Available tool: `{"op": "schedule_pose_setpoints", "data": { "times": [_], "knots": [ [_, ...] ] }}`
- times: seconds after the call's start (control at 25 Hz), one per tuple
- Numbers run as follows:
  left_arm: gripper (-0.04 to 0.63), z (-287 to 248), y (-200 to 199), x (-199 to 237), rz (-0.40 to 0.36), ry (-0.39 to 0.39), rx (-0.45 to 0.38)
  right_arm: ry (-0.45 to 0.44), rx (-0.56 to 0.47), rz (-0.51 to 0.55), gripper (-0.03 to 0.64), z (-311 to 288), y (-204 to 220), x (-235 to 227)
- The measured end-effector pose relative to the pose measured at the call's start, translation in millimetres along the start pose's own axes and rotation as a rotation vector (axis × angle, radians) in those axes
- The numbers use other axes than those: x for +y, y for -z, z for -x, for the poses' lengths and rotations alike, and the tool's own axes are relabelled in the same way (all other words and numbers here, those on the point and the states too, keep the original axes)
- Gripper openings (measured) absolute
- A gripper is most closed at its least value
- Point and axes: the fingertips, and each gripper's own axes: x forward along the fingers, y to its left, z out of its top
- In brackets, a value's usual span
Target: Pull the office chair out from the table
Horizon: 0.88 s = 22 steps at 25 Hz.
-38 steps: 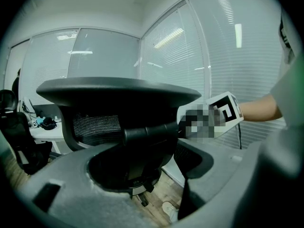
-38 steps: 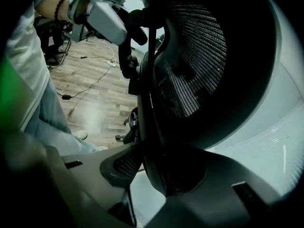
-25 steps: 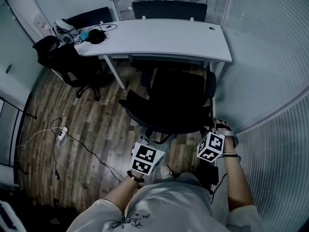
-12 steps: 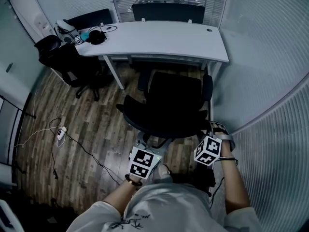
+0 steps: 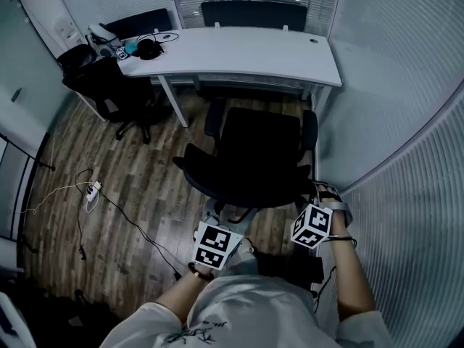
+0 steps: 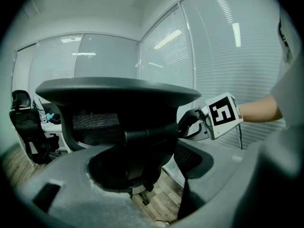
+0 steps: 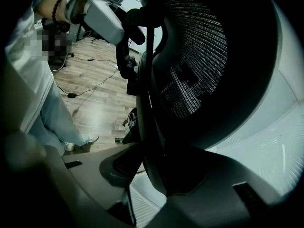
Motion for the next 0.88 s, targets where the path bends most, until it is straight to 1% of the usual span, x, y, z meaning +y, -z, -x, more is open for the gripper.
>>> {"op": "schedule_pose_setpoints", "data": {
  "times": [0.52,0.88],
  "knots": [
    [0.293,75,24,-54,0.012,-0.017,-0.02,-0.001,-0.006,0.009,0.14,60,-3,70],
    [0.293,122,46,-75,0.017,-0.011,-0.013,-0.001,-0.007,0.013,0.141,90,-14,117]
  ]
}}
